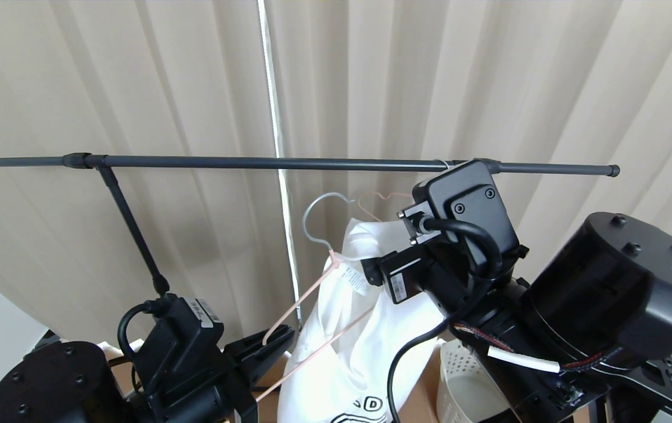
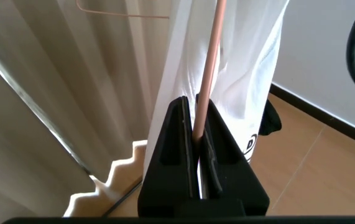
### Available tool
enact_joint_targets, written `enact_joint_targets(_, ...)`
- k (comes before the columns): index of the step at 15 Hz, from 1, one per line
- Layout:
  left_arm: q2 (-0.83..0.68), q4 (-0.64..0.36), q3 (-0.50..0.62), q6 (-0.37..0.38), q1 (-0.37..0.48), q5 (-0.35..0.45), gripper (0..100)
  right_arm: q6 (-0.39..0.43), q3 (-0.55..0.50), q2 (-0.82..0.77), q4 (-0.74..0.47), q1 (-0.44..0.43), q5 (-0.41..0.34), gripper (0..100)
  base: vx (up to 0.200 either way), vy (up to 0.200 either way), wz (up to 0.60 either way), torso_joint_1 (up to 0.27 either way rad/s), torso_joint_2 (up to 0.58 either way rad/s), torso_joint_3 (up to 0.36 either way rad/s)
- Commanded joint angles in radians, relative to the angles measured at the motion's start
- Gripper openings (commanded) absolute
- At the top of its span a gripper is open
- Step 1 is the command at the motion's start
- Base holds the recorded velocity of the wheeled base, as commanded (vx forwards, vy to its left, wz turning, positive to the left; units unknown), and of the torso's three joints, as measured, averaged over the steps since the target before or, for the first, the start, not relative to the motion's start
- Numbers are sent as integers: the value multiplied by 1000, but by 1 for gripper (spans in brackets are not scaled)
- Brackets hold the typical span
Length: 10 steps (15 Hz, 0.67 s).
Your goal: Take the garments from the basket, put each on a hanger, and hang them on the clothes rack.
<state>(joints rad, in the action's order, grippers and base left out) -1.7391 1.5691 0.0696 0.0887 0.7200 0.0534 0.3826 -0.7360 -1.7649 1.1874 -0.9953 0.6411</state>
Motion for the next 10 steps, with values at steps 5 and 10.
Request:
enact_joint_targets(5, 20, 2, 4, -4, -11, -1, 0, -1, 3, 2, 0, 1, 0, 100, 0, 0, 0, 0, 0, 0)
enact_joint_targets(10, 10, 2, 33, -9, -36, -4, 0, -1, 3, 2, 0, 0, 0, 100, 0, 0, 0, 0, 0, 0)
